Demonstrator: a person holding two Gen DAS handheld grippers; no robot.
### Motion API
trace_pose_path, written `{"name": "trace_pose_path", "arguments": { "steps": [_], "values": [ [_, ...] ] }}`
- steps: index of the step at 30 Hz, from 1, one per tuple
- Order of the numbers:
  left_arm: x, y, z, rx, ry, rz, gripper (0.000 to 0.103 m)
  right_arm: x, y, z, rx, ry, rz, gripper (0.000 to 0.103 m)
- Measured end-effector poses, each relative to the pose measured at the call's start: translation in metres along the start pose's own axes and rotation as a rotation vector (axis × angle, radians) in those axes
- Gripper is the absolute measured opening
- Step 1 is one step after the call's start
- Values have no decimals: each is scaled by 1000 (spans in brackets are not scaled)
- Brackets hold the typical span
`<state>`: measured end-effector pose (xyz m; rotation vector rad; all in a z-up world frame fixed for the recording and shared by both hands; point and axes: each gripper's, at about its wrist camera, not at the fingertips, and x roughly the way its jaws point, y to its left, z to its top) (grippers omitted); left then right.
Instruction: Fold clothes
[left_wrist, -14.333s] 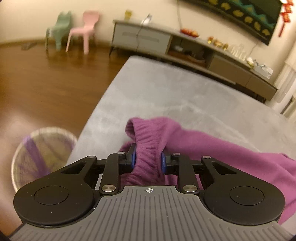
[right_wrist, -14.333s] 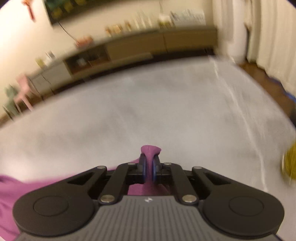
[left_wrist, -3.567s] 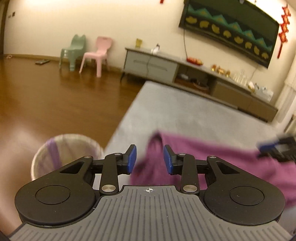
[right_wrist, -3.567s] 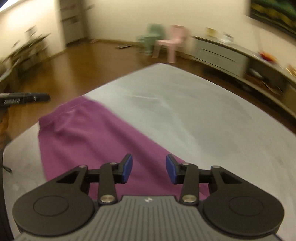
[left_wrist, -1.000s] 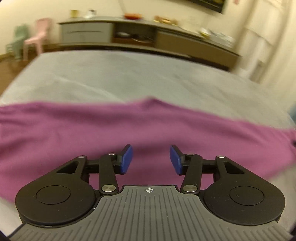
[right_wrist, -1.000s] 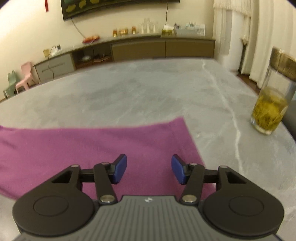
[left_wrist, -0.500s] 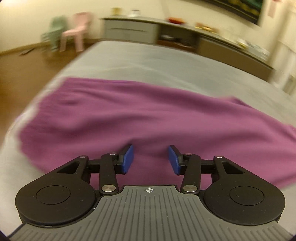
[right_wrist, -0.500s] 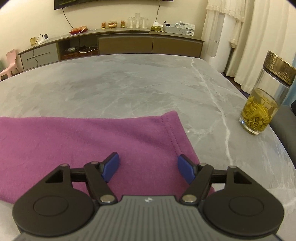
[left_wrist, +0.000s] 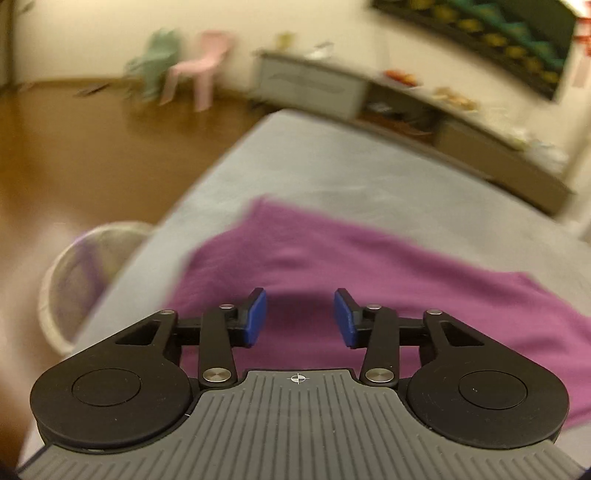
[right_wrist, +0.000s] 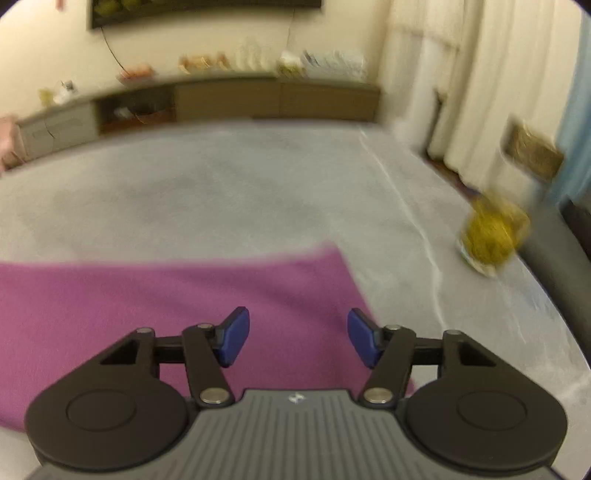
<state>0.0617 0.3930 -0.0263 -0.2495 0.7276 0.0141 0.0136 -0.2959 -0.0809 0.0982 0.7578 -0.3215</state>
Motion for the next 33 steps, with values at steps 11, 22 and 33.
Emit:
{"name": "trace_pose_path", "arguments": {
  "steps": [11,22,33],
  "values": [
    [-15,-153,-28,268,48,-276,43,-15,-34,0,103,-13,-51,66],
    [2,-446,-43,432,264,-739,47,11,-96,-30,214,75,17,60],
    [69,-701,-86,612,424,-759,52,-36,-25,-41,-190,-142,-12,8]
  ]
}}
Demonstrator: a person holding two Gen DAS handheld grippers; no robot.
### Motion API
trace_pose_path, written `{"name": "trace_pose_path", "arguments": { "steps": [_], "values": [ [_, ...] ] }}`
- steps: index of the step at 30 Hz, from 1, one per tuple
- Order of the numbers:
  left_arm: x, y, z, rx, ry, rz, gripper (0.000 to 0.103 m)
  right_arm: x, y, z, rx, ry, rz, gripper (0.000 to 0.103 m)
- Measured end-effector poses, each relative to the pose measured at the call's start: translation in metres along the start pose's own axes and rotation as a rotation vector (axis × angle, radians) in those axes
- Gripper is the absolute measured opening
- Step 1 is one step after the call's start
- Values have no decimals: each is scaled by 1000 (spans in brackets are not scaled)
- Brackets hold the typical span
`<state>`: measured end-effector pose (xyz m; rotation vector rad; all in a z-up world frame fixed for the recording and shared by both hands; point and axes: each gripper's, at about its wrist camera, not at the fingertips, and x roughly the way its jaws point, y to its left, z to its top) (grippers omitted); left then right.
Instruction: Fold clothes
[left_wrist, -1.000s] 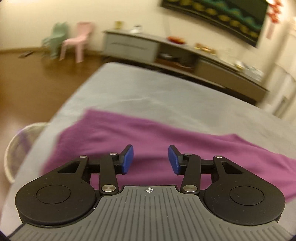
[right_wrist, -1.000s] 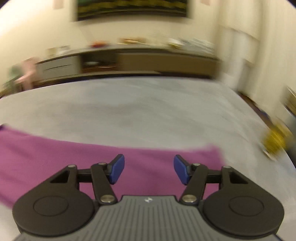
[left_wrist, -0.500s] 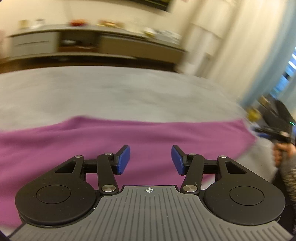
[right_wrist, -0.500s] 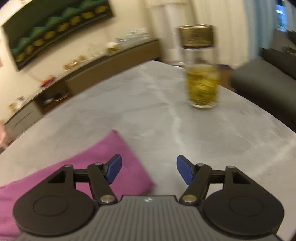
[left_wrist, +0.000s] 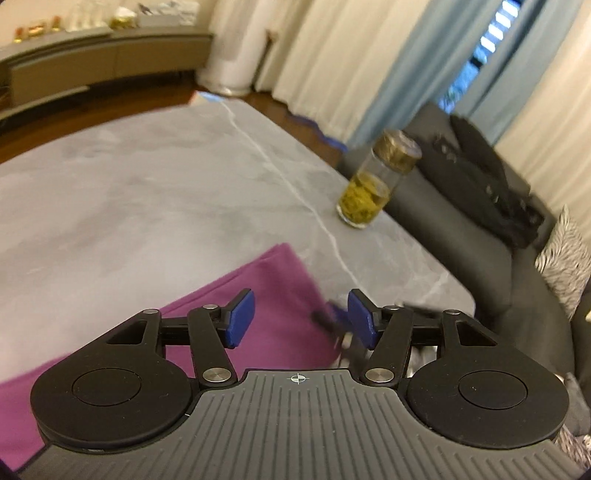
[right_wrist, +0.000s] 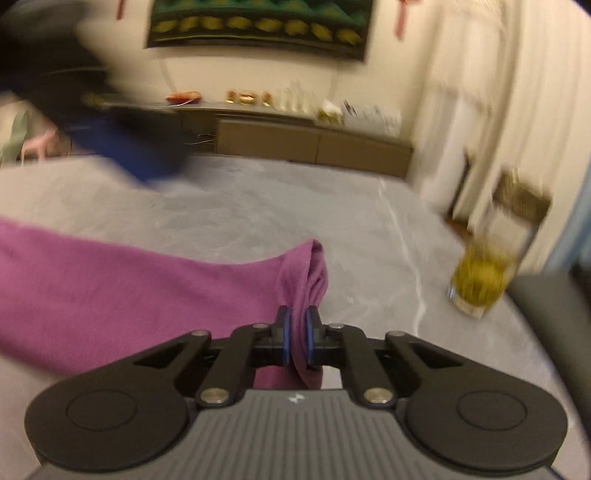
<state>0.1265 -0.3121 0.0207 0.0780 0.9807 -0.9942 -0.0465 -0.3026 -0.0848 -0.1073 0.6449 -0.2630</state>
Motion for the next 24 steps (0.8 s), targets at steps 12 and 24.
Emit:
{"name": "trace_pose_path", "arguments": {
  "steps": [12,24],
  "values": [
    [71,2,-3,-2,80,117,0,-8,2,4,-43,-55,174,13],
    [-44,132,-121,-262,-12,176,1,14,22,30,140,64,524,25]
  ]
}}
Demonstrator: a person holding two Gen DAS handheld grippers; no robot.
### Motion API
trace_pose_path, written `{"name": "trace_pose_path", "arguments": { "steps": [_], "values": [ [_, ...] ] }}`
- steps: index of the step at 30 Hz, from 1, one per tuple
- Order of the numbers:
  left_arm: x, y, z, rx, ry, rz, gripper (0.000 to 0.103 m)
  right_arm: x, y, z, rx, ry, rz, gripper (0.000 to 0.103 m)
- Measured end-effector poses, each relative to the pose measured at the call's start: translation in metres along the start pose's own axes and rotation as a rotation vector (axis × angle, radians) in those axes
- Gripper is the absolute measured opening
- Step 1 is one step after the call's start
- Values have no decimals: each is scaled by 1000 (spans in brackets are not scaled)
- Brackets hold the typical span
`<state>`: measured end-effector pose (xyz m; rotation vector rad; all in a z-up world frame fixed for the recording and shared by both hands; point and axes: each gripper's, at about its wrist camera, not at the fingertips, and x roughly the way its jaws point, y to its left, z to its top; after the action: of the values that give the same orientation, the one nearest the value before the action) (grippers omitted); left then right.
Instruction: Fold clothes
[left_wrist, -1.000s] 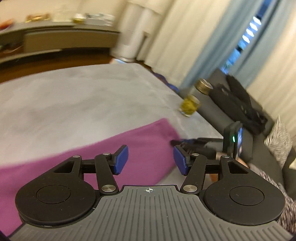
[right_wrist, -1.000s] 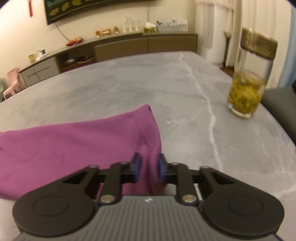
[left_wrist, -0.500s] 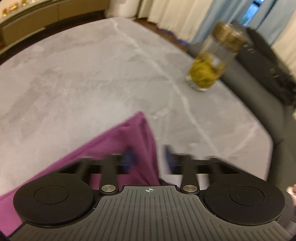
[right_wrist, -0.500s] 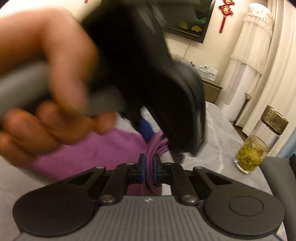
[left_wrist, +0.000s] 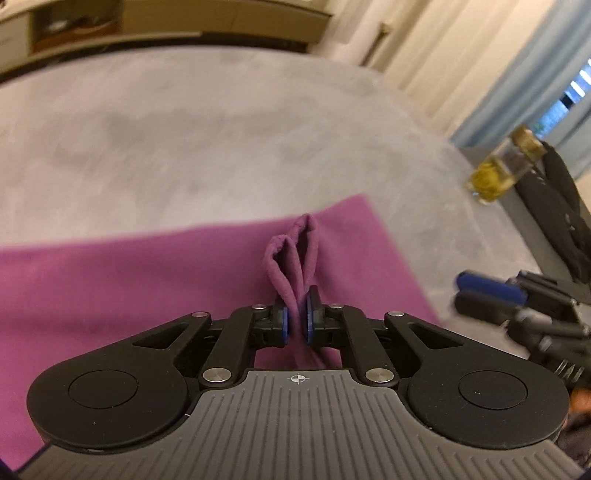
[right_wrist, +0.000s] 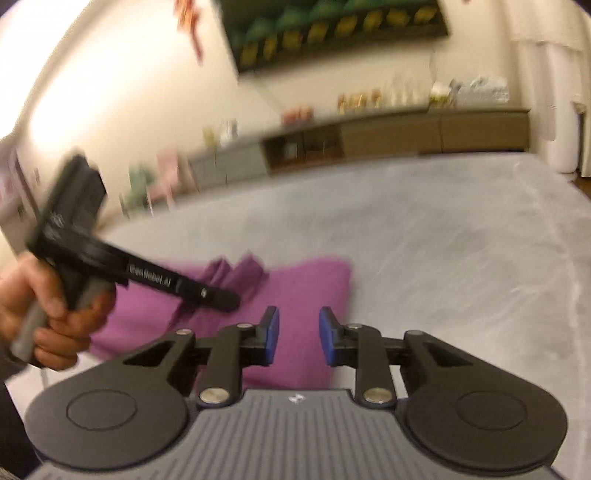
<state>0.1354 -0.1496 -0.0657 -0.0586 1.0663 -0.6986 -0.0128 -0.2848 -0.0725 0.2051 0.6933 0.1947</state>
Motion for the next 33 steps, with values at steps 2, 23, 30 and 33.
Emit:
{"name": "trace_pose_path", "arguments": {
  "steps": [2,23,30,33],
  "values": [
    [1,-3,-6,38,-31,44,8,26,22,-7,-79,101,-61,23],
    [-1,-25,-6,158,-75,232,30,68,28,13,-12,44,-223,23],
    [-4,-28,0,150,-102,248,19,50,36,8,-29,26,-247,25],
    [-11,-24,9,126,-174,299,16,42,42,-1,-21,46,-238,25]
  ]
}}
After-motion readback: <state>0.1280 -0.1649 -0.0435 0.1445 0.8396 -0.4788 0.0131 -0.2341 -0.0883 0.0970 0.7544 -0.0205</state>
